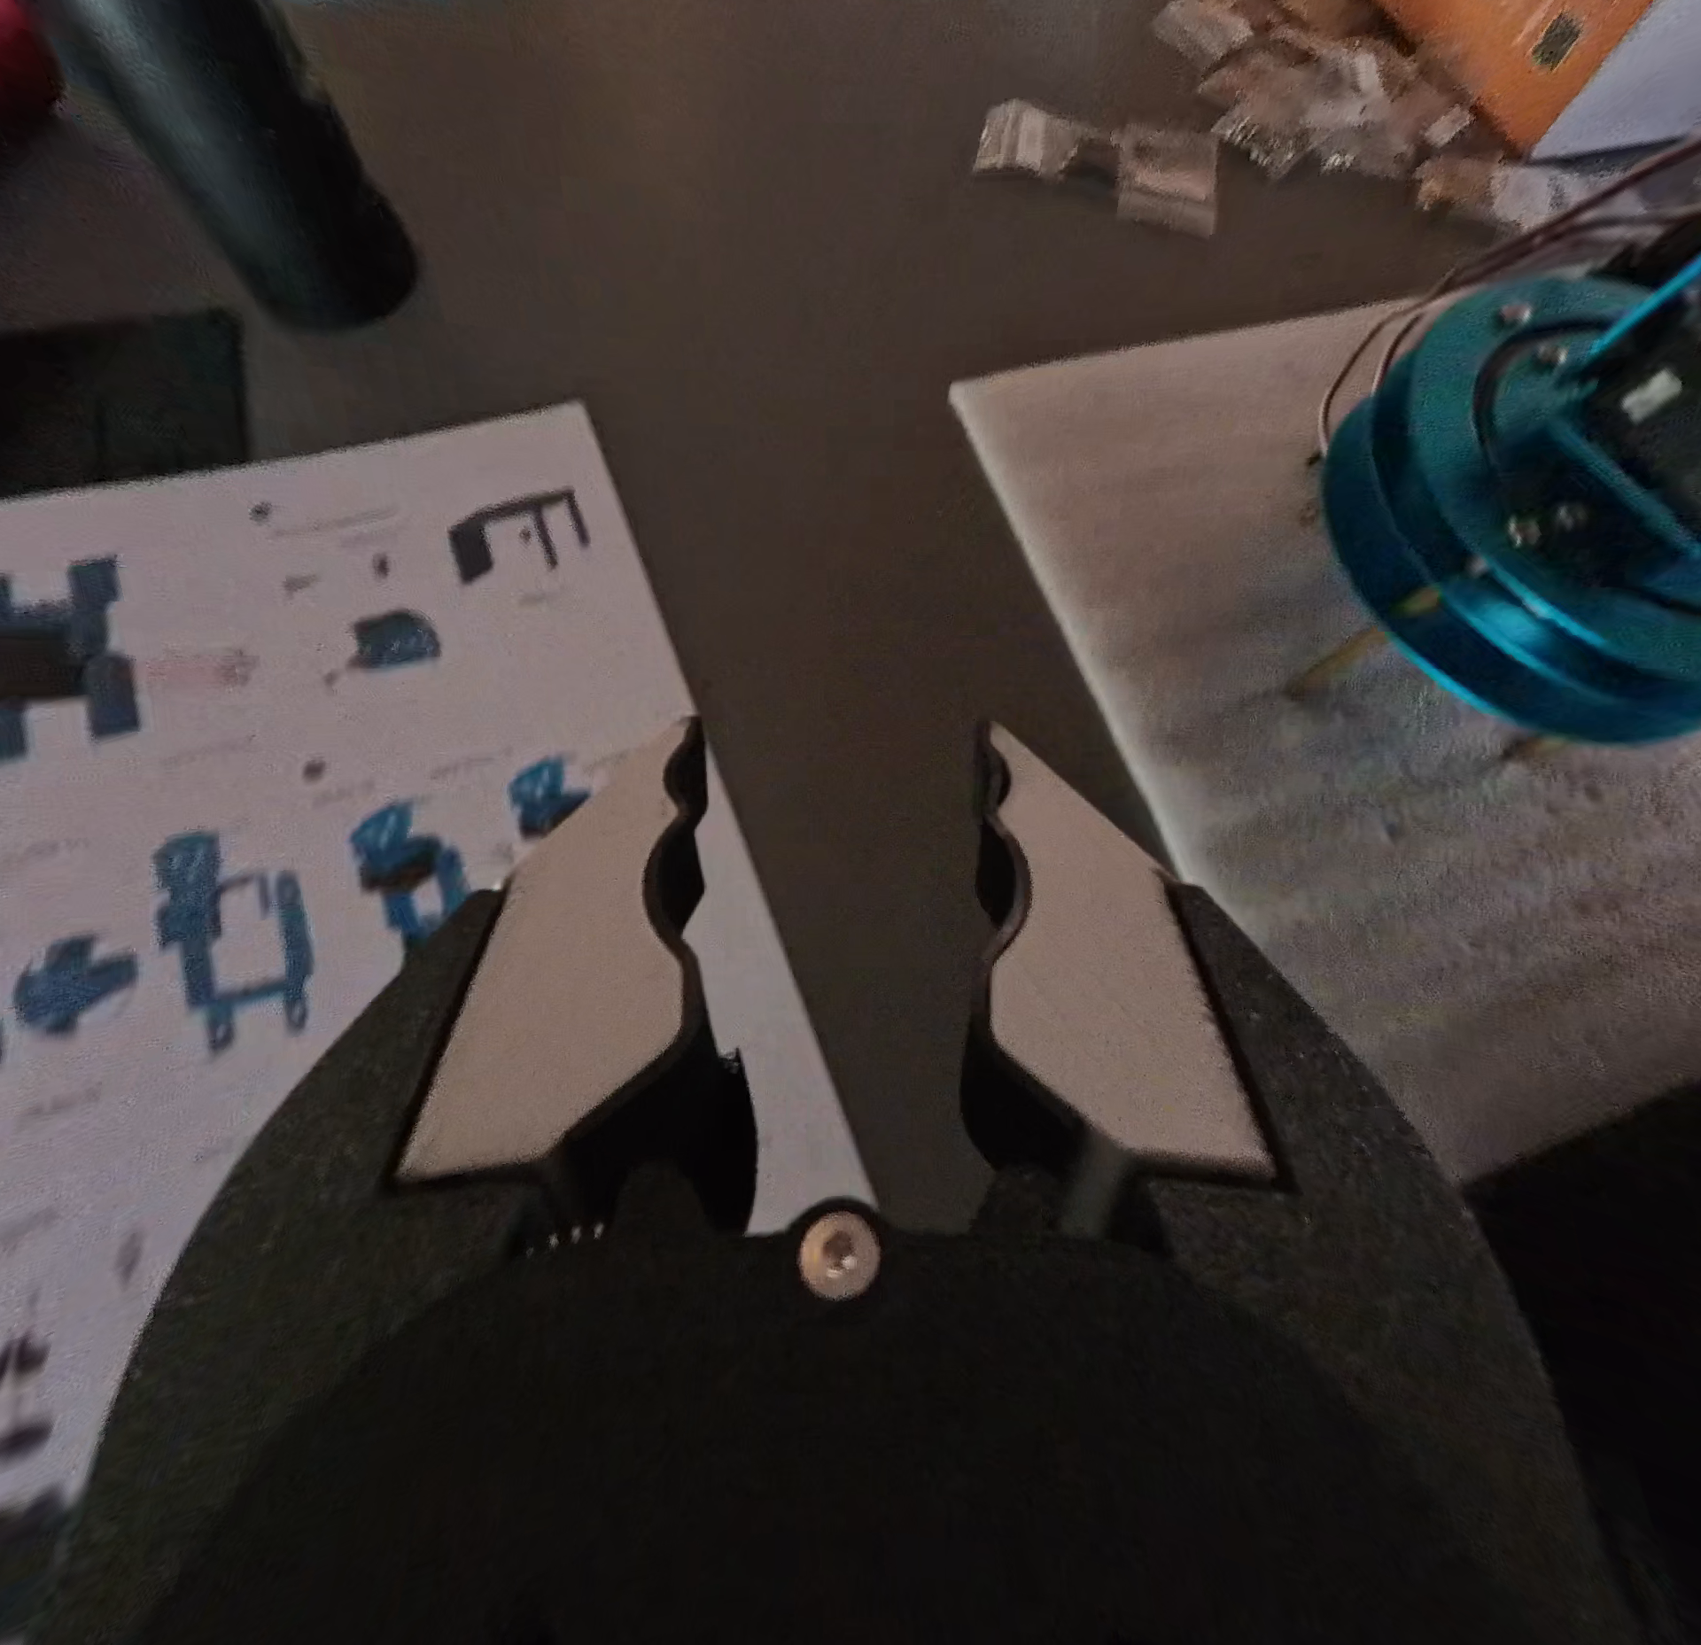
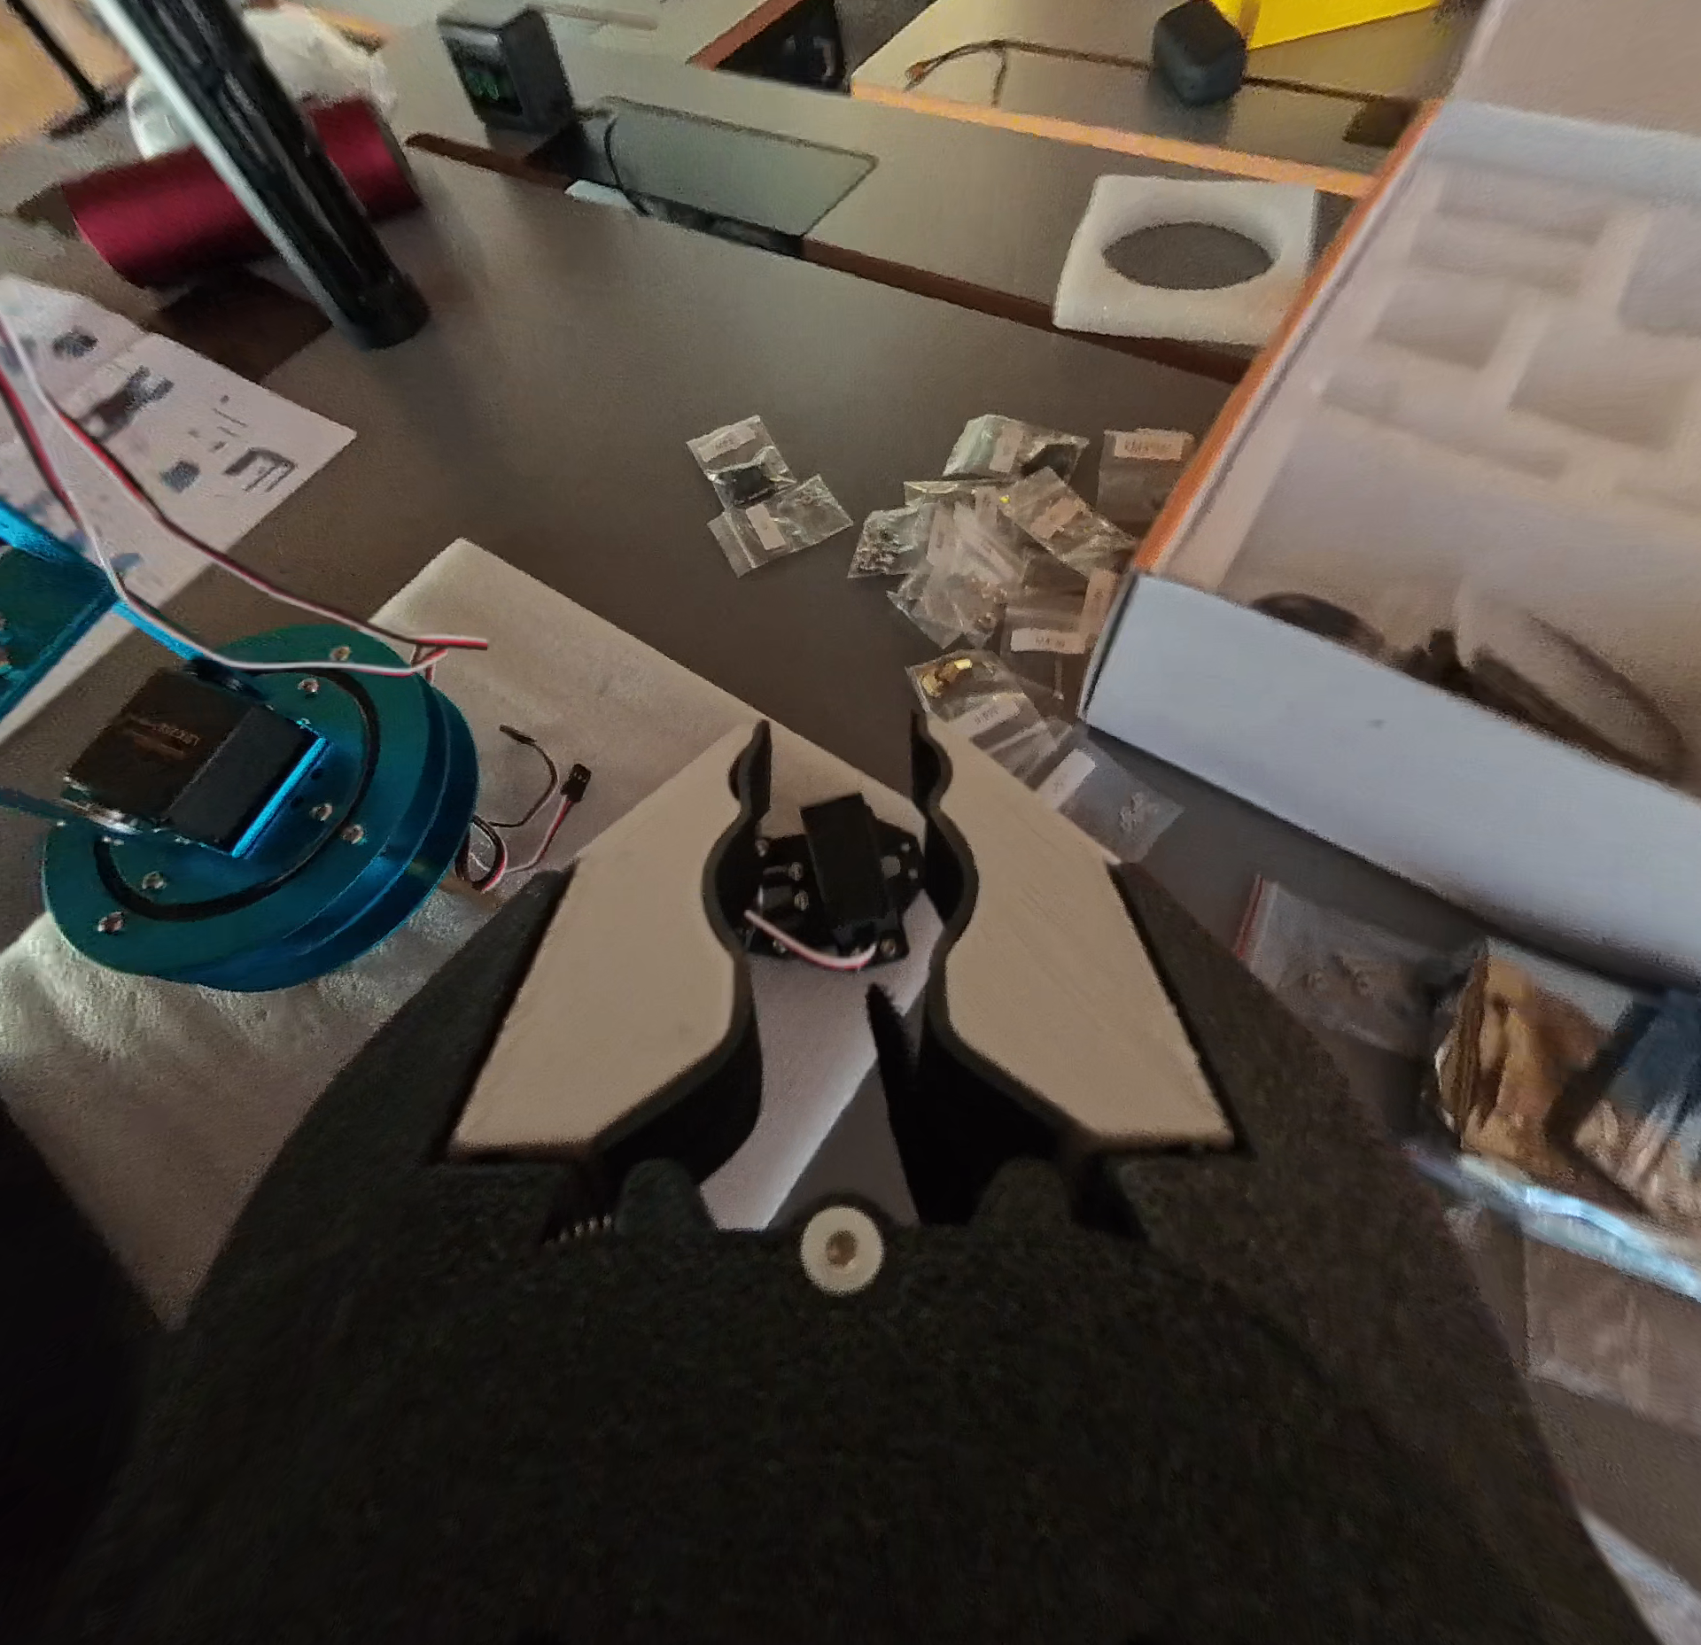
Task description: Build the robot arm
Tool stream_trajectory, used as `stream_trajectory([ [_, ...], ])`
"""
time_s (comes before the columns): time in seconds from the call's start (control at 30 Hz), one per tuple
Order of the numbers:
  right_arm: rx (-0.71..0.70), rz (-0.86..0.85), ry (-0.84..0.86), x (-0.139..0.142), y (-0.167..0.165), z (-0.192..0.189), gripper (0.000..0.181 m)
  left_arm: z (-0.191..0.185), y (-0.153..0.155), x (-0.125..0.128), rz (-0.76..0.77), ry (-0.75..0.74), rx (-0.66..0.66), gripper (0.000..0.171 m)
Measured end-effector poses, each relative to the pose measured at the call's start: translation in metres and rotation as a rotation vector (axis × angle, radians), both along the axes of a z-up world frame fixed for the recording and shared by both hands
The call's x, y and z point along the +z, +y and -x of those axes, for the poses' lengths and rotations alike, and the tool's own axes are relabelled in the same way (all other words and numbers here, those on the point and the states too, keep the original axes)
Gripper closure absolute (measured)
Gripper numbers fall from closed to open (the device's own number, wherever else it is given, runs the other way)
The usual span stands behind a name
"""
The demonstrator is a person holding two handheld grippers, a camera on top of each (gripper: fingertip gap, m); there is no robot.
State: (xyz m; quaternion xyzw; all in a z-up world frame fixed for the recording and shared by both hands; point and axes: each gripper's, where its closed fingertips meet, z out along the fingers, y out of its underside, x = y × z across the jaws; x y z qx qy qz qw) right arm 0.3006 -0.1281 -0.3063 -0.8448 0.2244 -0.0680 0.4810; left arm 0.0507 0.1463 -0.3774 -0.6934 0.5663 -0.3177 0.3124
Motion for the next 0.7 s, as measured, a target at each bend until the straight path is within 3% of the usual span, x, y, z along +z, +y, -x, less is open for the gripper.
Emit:
stream_trajectory([
  [0.13,0.169,0.195,0.083,-0.021,0.034,0.006,0.146,0.077,-0.009,0.001,0.003,0.082,0.022,0.114],
  [0.23,0.205,0.275,0.016,-0.026,0.053,-0.006,0.147,0.106,-0.01,0.003,-0.043,0.126,0.03,0.115],
  [0.4,0.325,0.301,-0.021,-0.026,0.102,-0.015,0.147,0.113,-0.009,-0.004,-0.049,0.141,0.066,0.114],
  [0.57,0.446,0.432,0.059,-0.062,0.154,-0.006,0.148,0.112,-0.012,-0.002,-0.066,0.136,0.107,0.117],
  [0.7,0.46,0.483,0.053,-0.088,0.171,-0.019,0.151,0.117,-0.01,0.0,-0.095,0.16,0.141,0.12],
])
